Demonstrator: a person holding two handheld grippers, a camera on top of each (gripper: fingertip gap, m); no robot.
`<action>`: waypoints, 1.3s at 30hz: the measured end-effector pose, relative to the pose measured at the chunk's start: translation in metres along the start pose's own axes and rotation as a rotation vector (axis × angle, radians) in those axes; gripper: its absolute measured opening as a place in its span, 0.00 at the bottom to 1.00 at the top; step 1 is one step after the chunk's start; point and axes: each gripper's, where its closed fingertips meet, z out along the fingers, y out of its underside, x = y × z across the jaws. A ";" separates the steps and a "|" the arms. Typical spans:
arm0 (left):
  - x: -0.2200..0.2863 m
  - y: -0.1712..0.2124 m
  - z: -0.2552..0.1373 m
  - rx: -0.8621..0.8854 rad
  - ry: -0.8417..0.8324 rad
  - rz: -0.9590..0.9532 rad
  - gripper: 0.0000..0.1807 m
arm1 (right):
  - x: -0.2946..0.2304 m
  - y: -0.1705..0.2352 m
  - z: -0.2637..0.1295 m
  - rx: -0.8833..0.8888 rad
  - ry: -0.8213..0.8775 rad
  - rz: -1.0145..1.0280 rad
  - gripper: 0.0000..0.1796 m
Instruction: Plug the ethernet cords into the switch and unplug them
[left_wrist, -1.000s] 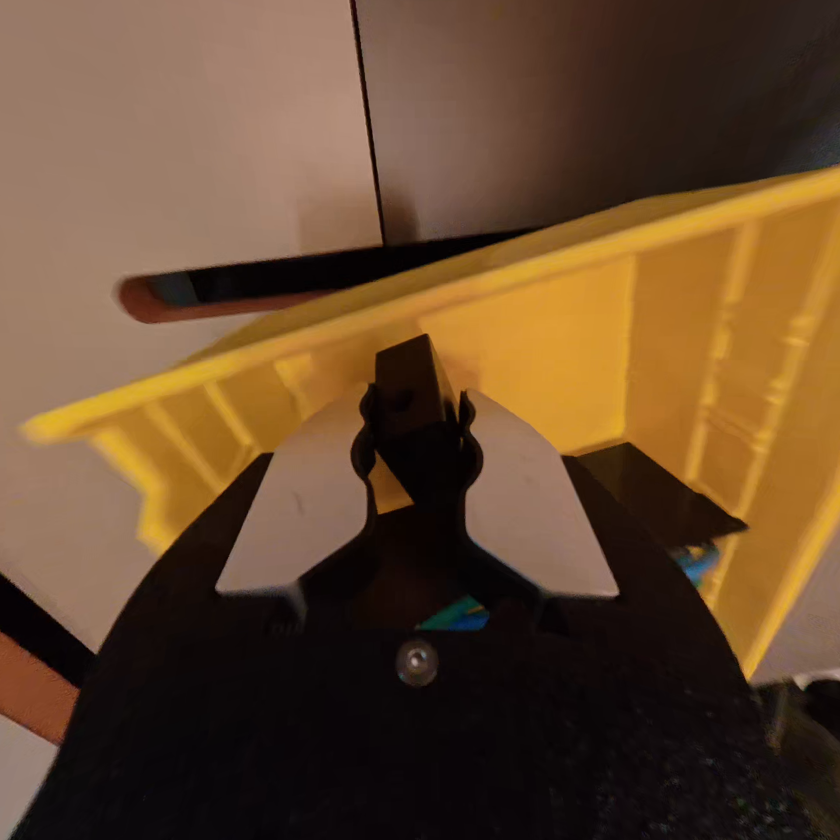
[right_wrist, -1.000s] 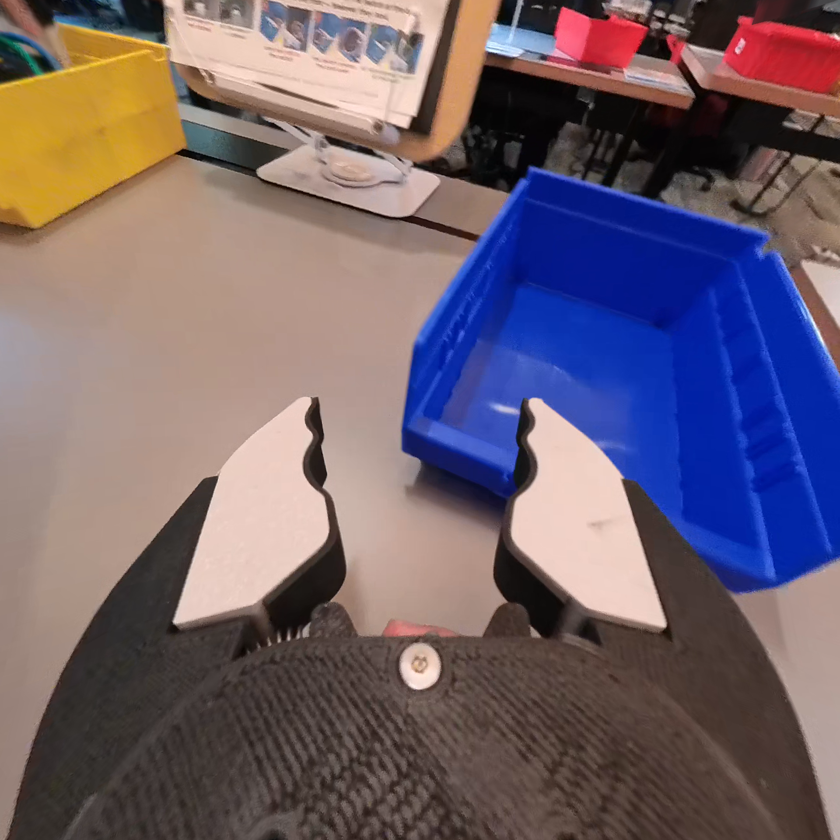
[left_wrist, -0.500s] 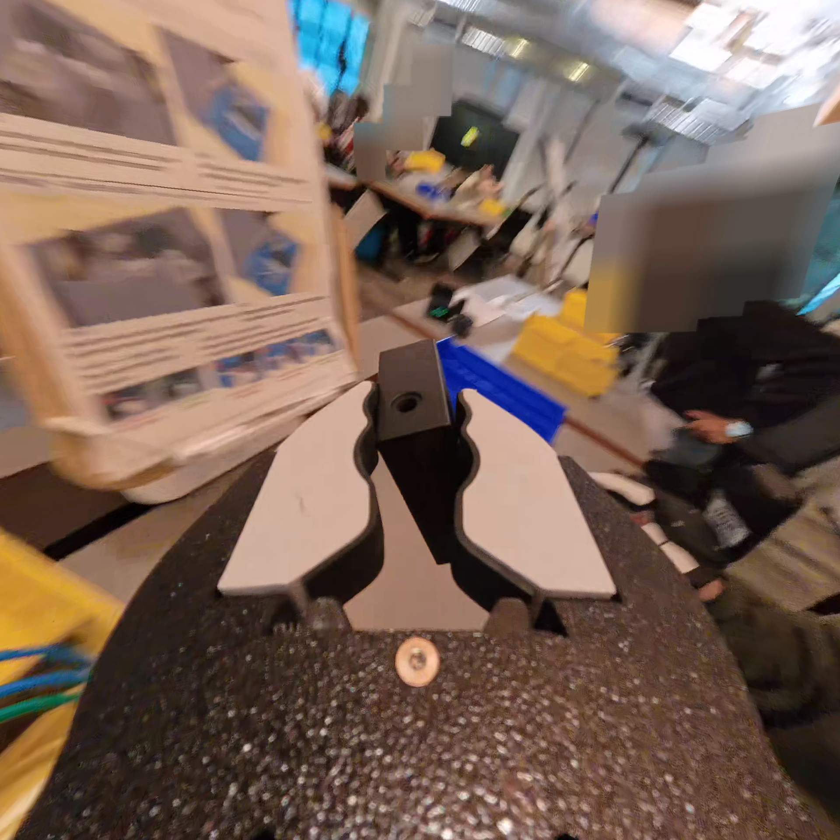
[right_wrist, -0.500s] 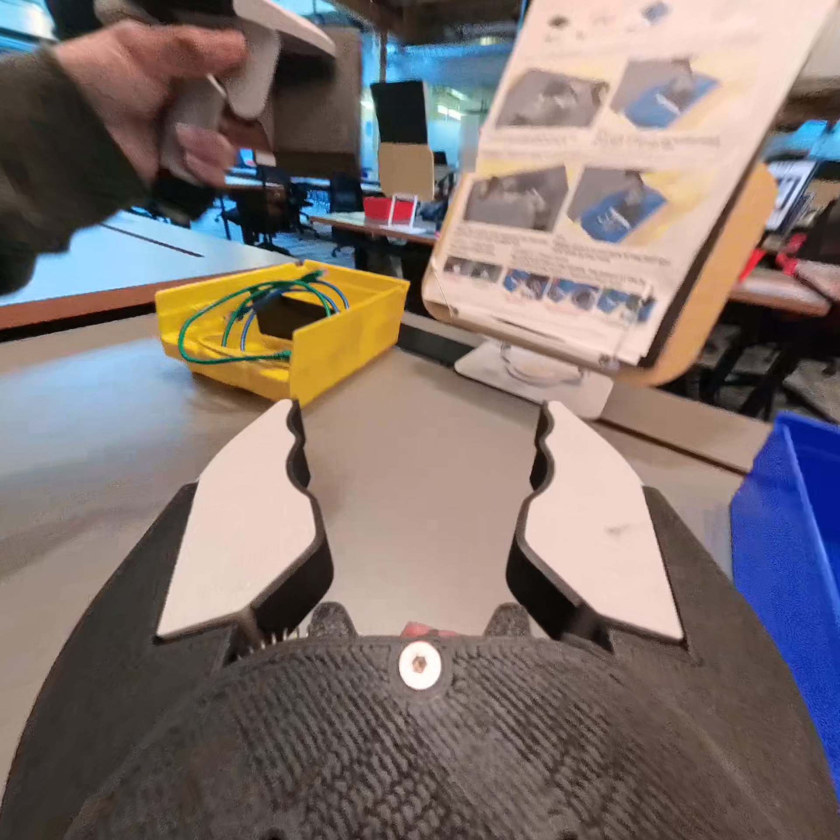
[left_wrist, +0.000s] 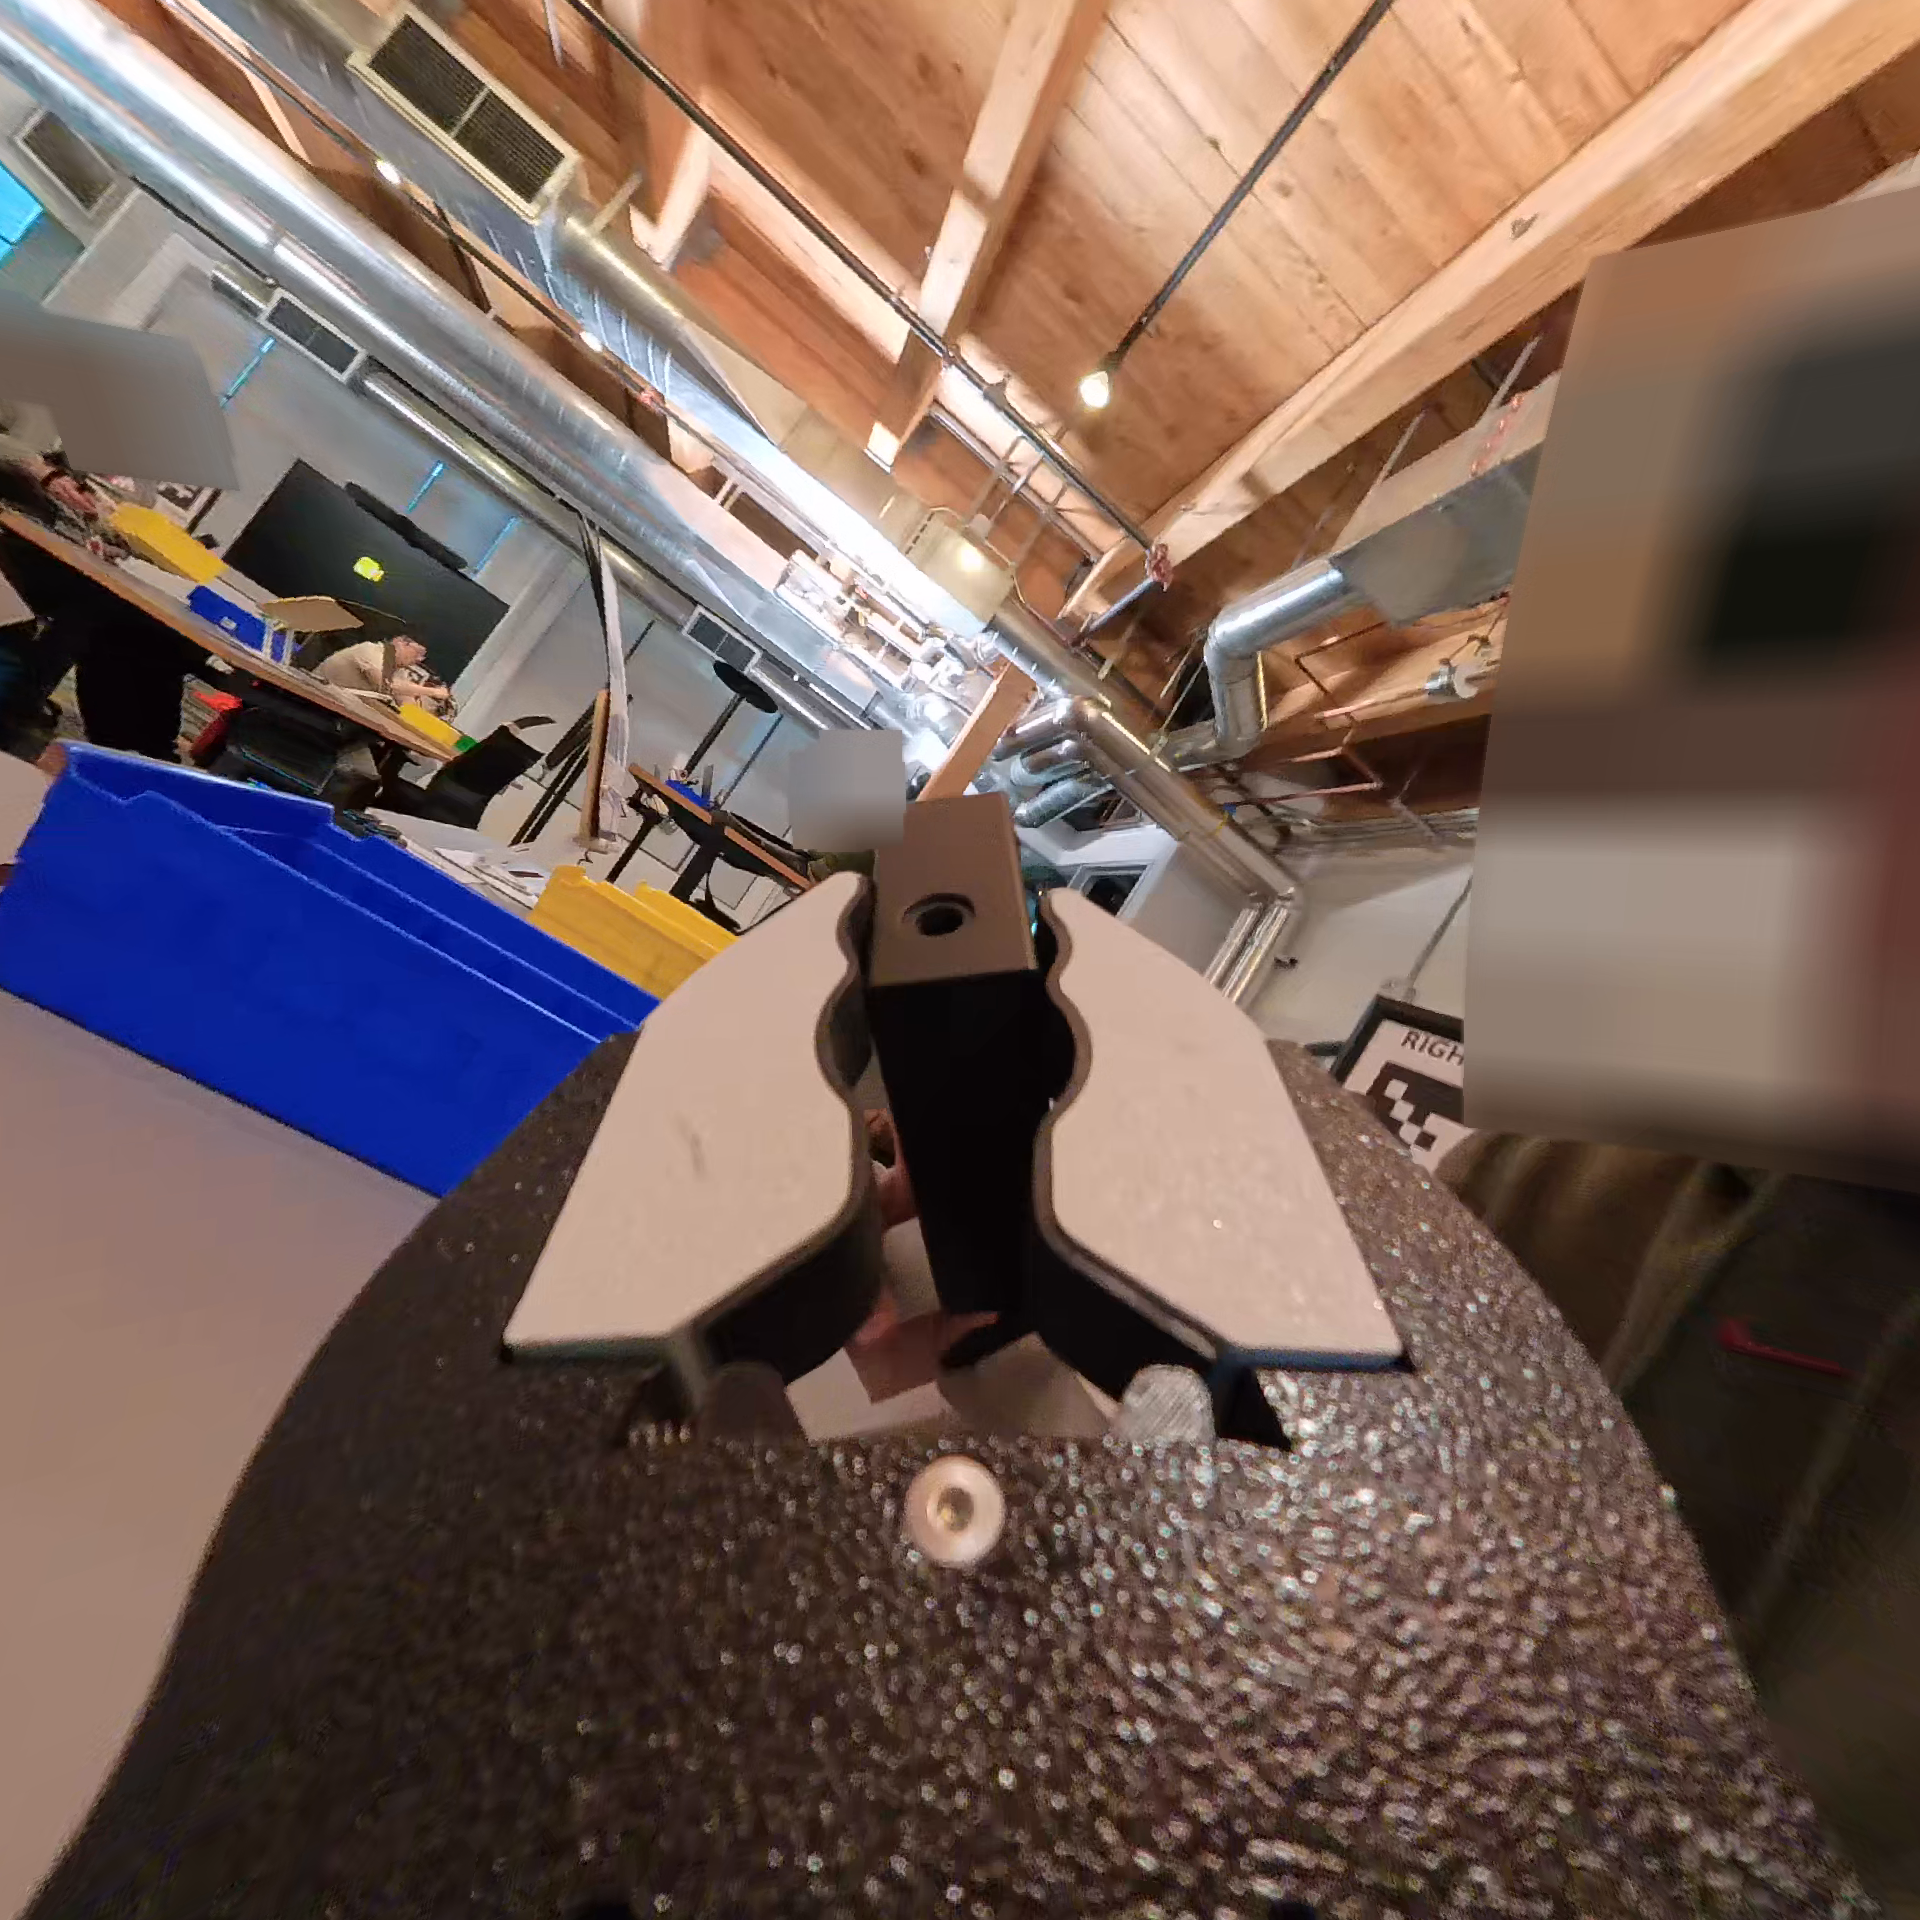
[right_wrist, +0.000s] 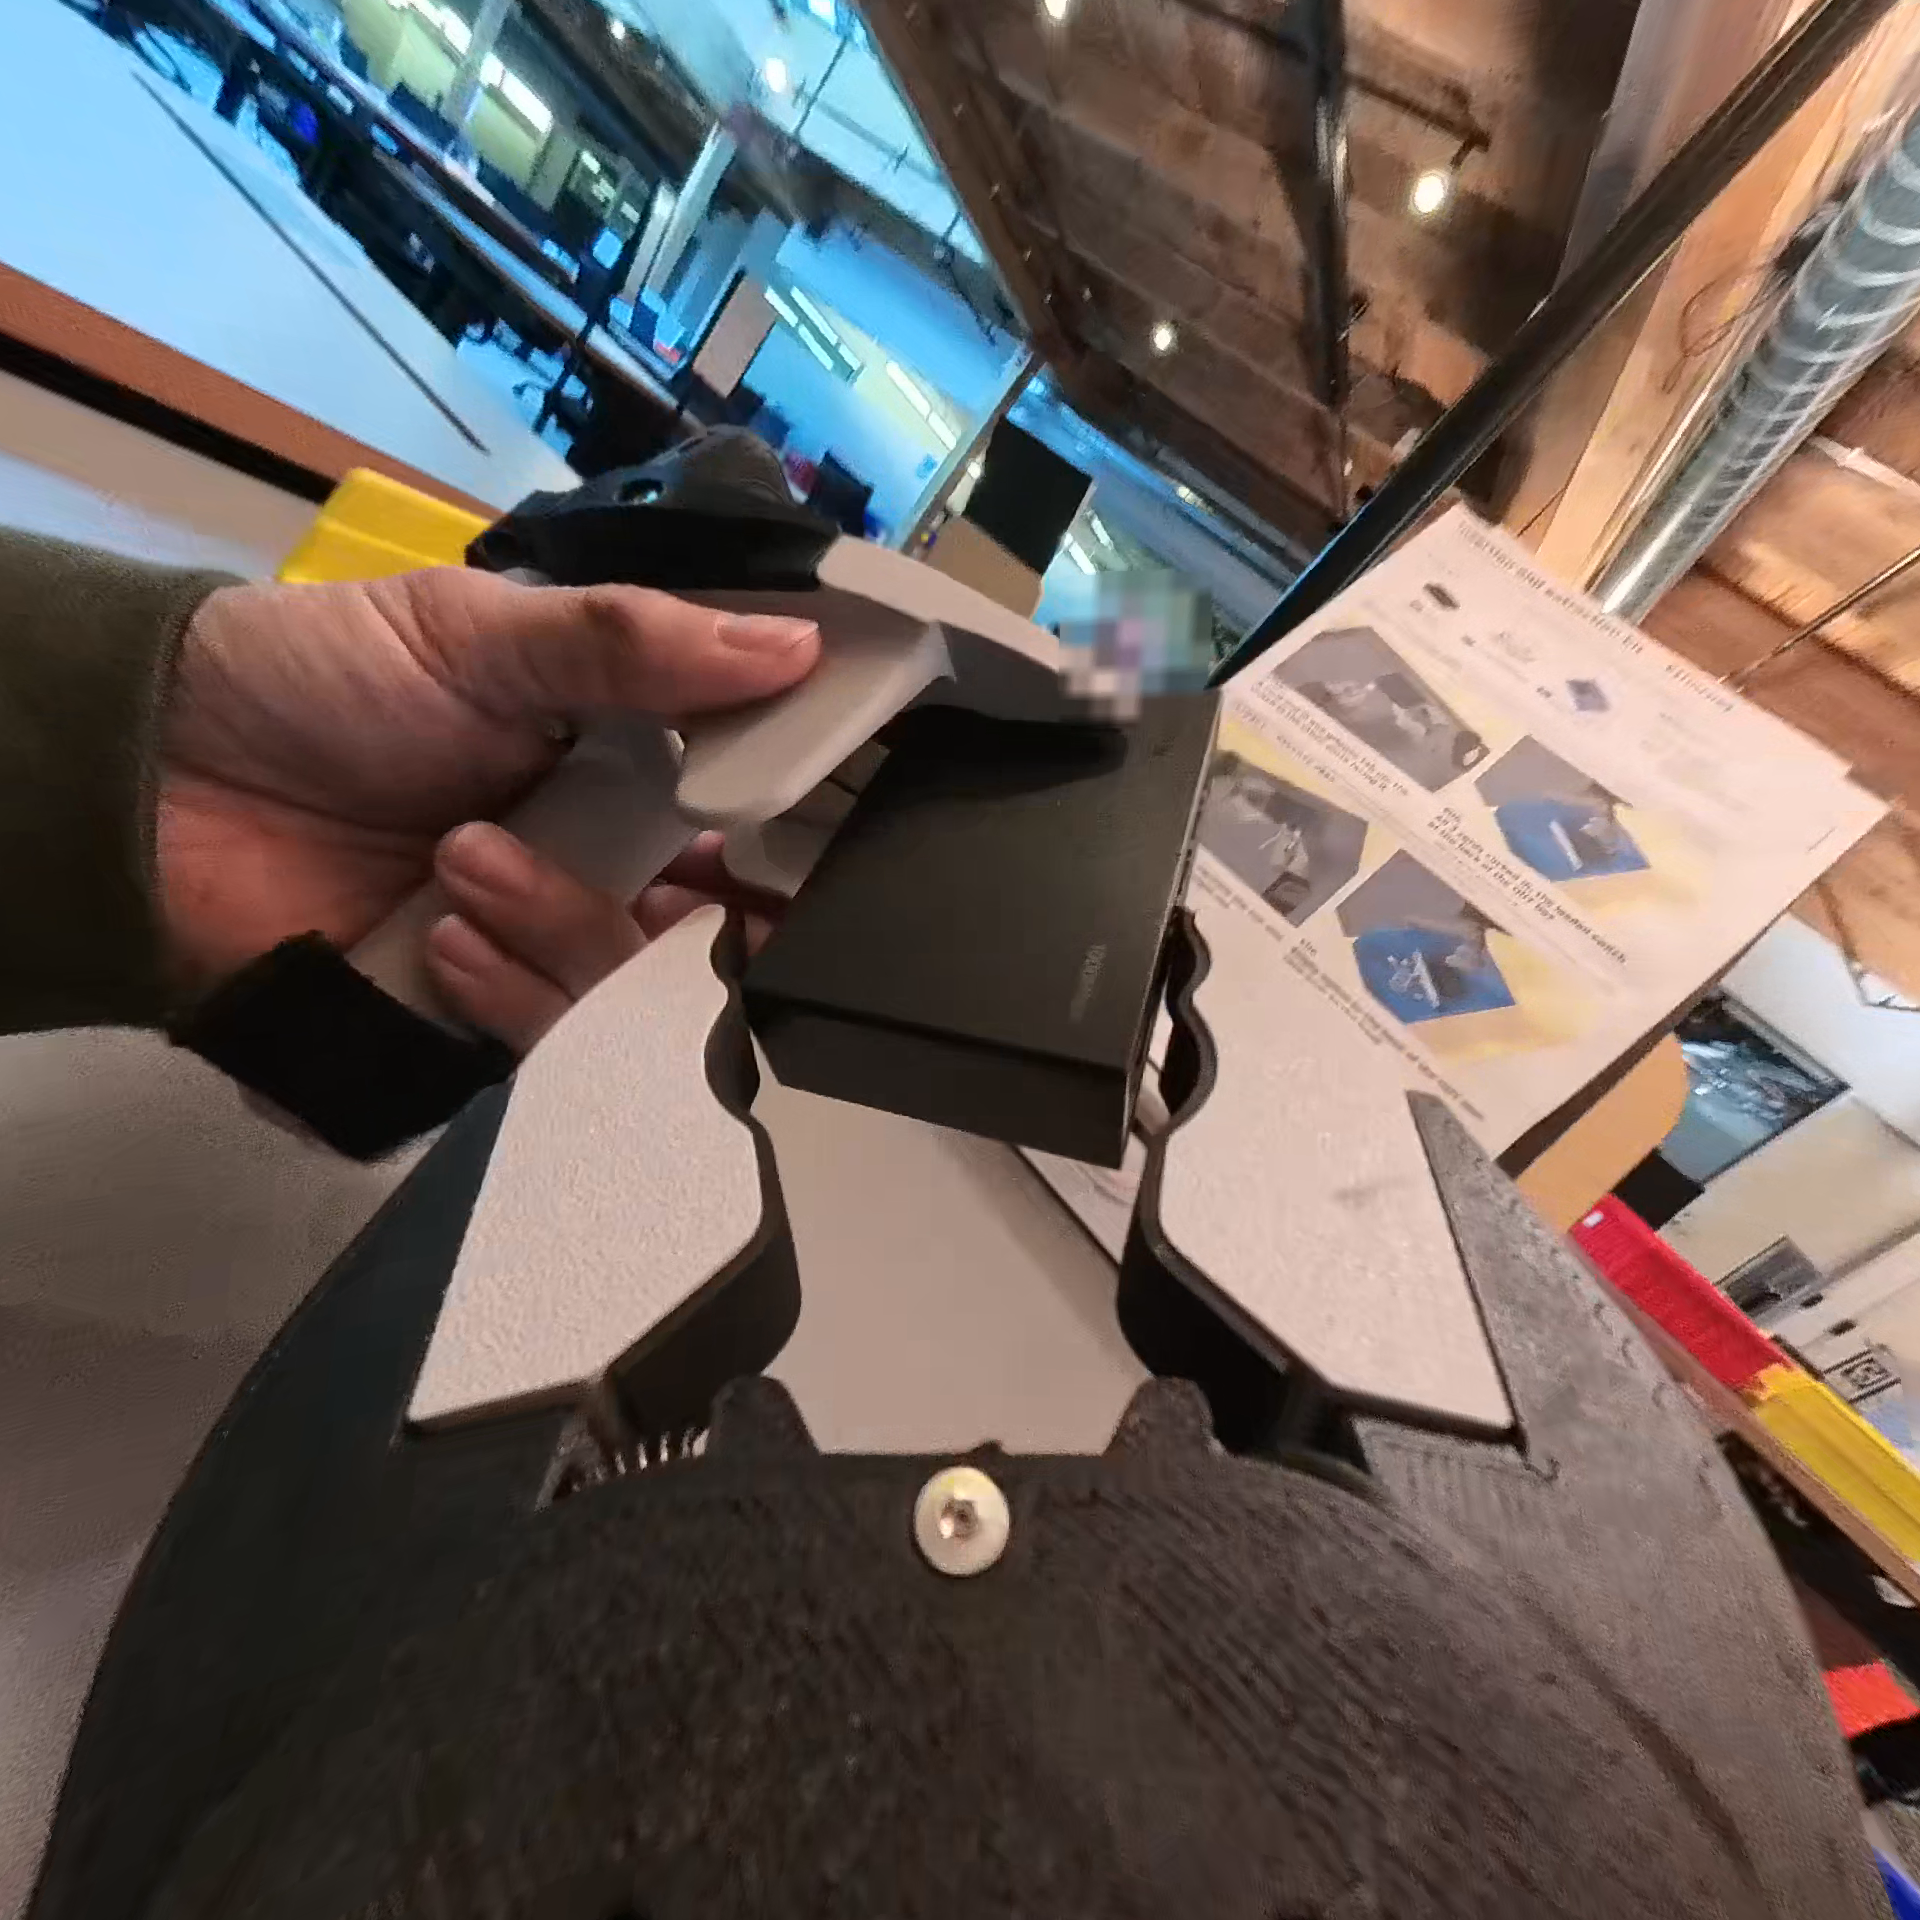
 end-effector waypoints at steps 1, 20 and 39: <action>-0.003 0.000 0.000 -0.003 0.014 -0.018 0.16 | 0.001 0.002 0.000 -0.011 -0.015 0.006 0.44; 0.004 0.112 0.004 -0.729 -0.293 -0.355 0.43 | -0.013 0.027 -0.088 -0.179 -0.079 -1.039 0.42; -0.014 0.120 0.018 -0.557 -0.250 -0.393 0.39 | 0.000 0.029 -0.115 -0.020 -0.124 -0.265 0.46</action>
